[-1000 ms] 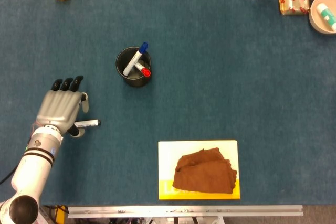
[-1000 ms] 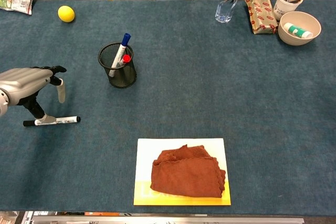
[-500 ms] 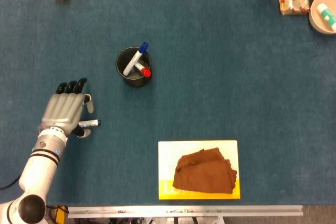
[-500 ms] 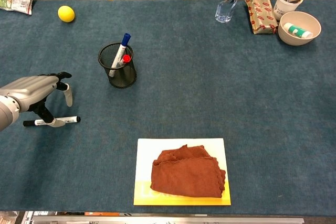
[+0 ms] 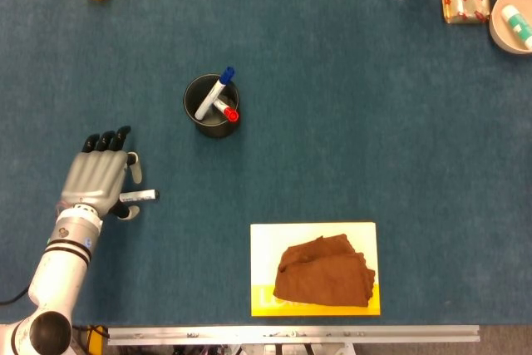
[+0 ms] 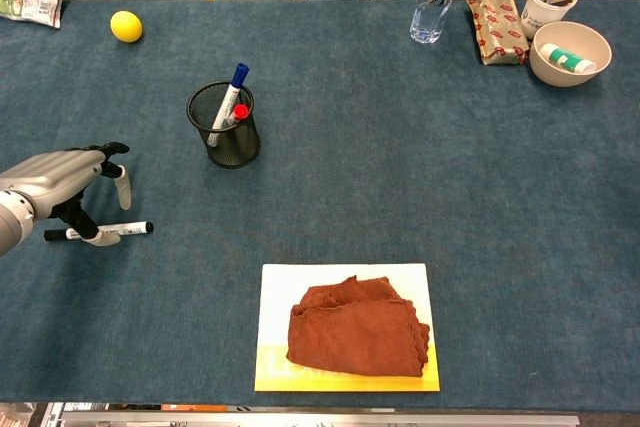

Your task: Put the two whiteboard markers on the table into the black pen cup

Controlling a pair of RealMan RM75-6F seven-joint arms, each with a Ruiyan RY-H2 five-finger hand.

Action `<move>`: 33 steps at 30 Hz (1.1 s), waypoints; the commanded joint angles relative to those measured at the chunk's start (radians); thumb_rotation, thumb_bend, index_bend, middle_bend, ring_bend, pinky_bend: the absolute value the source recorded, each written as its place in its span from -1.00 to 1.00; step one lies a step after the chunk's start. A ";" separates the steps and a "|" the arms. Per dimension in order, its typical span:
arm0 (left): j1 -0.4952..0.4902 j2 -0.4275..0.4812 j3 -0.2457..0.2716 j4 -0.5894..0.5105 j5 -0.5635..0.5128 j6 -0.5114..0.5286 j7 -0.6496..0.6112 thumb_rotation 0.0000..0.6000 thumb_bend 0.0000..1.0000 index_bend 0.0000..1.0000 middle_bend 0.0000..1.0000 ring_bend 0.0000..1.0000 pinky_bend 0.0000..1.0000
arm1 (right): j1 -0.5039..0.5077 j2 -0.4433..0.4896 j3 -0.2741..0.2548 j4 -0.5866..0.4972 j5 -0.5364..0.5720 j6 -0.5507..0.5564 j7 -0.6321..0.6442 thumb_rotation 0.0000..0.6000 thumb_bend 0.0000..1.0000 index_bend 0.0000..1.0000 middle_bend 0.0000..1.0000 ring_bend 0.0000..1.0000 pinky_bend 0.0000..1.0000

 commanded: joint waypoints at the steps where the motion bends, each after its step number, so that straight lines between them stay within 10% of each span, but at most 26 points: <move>1: 0.006 -0.005 0.002 0.013 0.007 -0.002 -0.007 1.00 -0.66 -0.05 -1.00 -1.00 -1.00 | 0.000 0.000 0.000 0.000 0.001 0.000 0.000 1.00 -1.00 -0.21 -0.27 -0.47 -0.20; 33: 0.054 -0.029 -0.003 0.106 0.023 -0.035 -0.049 1.00 -0.65 0.06 -1.00 -1.00 -1.00 | -0.001 0.002 0.001 -0.002 0.001 0.002 0.003 1.00 -1.00 -0.21 -0.27 -0.47 -0.20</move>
